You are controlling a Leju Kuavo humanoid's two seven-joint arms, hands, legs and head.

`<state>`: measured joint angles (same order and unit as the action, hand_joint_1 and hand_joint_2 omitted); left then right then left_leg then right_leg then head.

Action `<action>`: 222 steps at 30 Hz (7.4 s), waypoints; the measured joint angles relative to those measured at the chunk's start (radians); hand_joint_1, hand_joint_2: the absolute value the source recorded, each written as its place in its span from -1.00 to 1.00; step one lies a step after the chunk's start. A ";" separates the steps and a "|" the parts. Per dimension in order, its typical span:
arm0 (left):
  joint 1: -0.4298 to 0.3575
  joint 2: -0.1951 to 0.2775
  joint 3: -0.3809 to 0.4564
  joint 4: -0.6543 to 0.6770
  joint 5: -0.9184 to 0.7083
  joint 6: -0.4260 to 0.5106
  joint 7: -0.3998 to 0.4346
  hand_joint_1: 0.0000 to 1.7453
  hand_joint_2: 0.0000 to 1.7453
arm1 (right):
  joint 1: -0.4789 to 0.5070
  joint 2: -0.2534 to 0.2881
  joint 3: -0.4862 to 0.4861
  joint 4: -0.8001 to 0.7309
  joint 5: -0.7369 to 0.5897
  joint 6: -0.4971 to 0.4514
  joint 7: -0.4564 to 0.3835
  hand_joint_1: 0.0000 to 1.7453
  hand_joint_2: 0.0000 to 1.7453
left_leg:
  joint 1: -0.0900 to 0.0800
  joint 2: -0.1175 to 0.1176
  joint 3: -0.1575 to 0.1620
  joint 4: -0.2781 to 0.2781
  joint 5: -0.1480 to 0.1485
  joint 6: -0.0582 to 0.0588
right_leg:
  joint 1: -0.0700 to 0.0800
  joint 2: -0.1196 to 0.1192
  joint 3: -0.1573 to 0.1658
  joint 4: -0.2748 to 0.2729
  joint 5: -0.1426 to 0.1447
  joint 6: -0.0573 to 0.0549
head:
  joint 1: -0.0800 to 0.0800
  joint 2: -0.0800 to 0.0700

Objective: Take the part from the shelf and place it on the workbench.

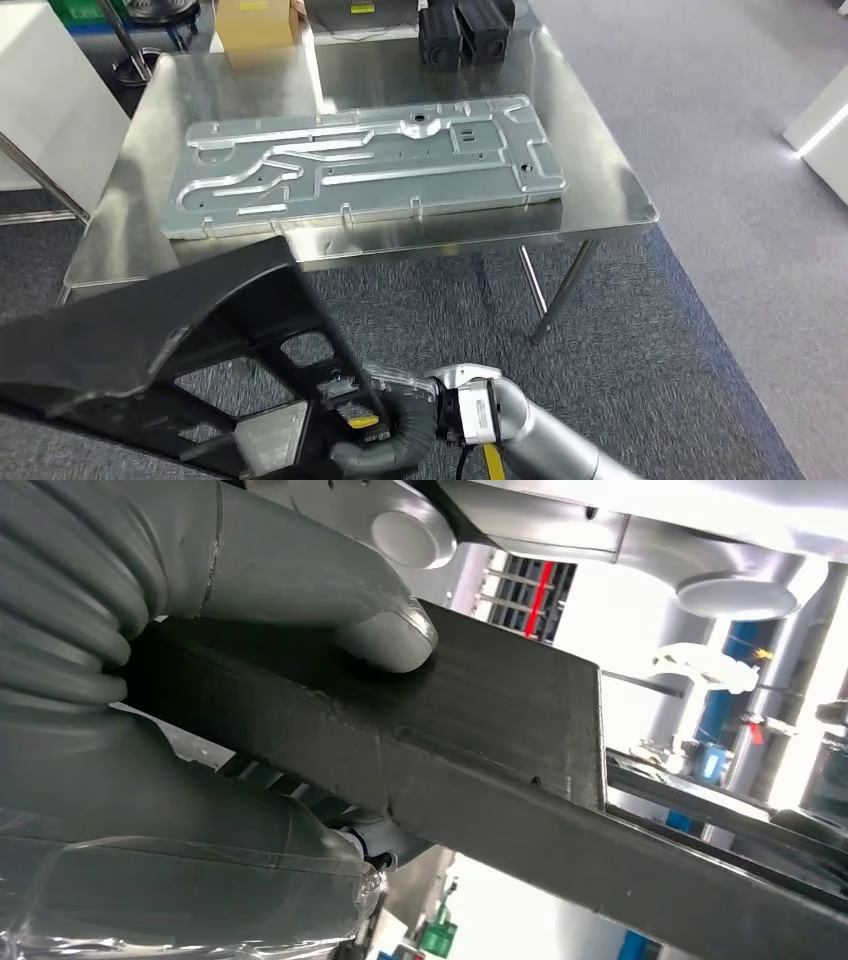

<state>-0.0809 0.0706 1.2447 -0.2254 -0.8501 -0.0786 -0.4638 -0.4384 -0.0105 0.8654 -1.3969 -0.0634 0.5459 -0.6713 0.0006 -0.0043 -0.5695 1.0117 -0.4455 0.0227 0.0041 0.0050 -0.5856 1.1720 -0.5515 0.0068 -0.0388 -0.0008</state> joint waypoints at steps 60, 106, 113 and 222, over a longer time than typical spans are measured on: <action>-0.037 -0.013 0.024 0.001 0.000 -0.045 -0.035 -1.00 1.00 | -0.587 0.203 -0.059 0.234 0.554 -0.423 0.337 0.96 1.00 | 0.012 -0.004 -0.045 0.011 0.021 -0.030 | -0.001 -0.001 -0.029 -0.118 0.084 -0.011 | 0.004 0.000; -0.058 -0.017 -0.003 0.001 0.009 -0.044 -0.134 -1.00 1.00 | -0.509 0.090 -0.001 1.017 1.444 -0.956 0.554 0.96 1.00 | 0.014 -0.004 -0.040 0.028 -0.011 -0.050 | -0.009 -0.001 -0.064 -0.137 0.135 -0.025 | 0.002 0.000; -0.060 -0.019 -0.013 0.001 0.000 -0.038 -0.134 -1.00 1.00 | -0.475 0.124 0.010 1.015 1.449 -0.984 0.480 0.96 1.00 | 0.015 -0.002 -0.148 0.250 -0.083 -0.059 | -0.004 -0.001 -0.052 -0.140 0.129 -0.043 | 0.001 0.000; -0.003 -0.131 0.065 0.004 -0.017 -0.082 0.216 -1.00 -1.00 | 0.418 0.032 -1.720 1.202 1.353 -0.345 0.682 -1.00 -1.00 | -0.015 0.021 0.003 -0.028 0.019 0.012 | -0.035 -0.008 0.007 0.019 0.029 0.033 | 0.007 0.000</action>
<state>-0.0841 -0.0604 1.3093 -0.2211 -0.8671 -0.1605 -0.2474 -0.0206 0.0216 -0.8547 -0.1953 1.2900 0.2010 0.0111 -0.0140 0.0169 -0.5661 0.9841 -0.4264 0.0348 -0.0307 -0.0029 -0.5785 1.1910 -0.5225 0.0396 -0.0321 -0.0008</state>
